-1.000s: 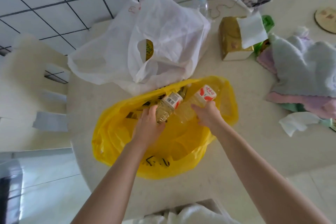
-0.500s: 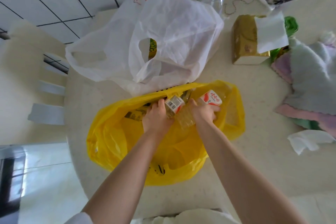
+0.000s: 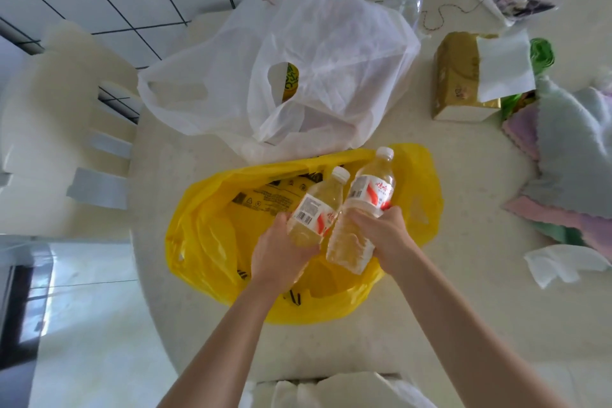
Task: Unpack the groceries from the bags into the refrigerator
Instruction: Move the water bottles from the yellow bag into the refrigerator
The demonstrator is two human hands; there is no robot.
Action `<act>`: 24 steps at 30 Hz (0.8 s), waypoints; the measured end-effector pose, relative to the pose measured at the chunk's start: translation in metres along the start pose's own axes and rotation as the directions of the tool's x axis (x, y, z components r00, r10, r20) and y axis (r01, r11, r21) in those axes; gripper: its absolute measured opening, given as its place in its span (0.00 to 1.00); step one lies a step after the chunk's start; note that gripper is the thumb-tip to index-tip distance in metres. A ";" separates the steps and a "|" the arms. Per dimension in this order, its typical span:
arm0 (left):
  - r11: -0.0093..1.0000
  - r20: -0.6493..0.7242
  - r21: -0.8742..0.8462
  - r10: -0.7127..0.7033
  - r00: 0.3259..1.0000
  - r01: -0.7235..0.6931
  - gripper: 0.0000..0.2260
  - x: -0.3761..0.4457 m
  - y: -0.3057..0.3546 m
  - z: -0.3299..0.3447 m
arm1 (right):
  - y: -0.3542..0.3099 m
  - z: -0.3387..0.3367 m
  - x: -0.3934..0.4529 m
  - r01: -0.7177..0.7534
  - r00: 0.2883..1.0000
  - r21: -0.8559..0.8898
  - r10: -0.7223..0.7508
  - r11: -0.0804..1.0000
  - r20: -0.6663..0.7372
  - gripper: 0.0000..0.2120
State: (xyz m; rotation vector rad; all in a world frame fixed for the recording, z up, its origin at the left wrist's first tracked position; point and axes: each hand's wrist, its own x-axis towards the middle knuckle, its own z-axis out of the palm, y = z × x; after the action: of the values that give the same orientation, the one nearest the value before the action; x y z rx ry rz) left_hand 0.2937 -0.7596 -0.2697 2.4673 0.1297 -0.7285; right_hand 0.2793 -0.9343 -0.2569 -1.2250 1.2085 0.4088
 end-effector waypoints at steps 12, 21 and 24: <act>0.758 0.063 -0.634 -0.150 0.987 0.156 0.19 -0.086 -0.029 -0.030 | 0.030 -0.011 -0.064 0.238 0.911 -0.101 -0.186 0.966 0.368 0.24; 0.480 0.072 -0.859 -0.235 0.969 0.180 0.33 -0.152 -0.073 -0.030 | 0.059 0.014 -0.103 0.443 0.854 -0.449 -0.212 0.776 0.476 0.36; 0.408 0.052 -0.903 -0.208 0.977 0.135 0.31 -0.178 -0.096 -0.031 | 0.071 0.026 -0.126 0.519 0.813 -0.500 -0.219 0.694 0.540 0.38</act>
State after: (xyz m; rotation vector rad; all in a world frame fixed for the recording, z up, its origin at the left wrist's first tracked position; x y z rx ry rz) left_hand 0.1340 -0.6515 -0.2011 1.3975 0.6455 -0.4433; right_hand 0.1876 -0.8427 -0.1867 -1.7983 0.3759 0.7706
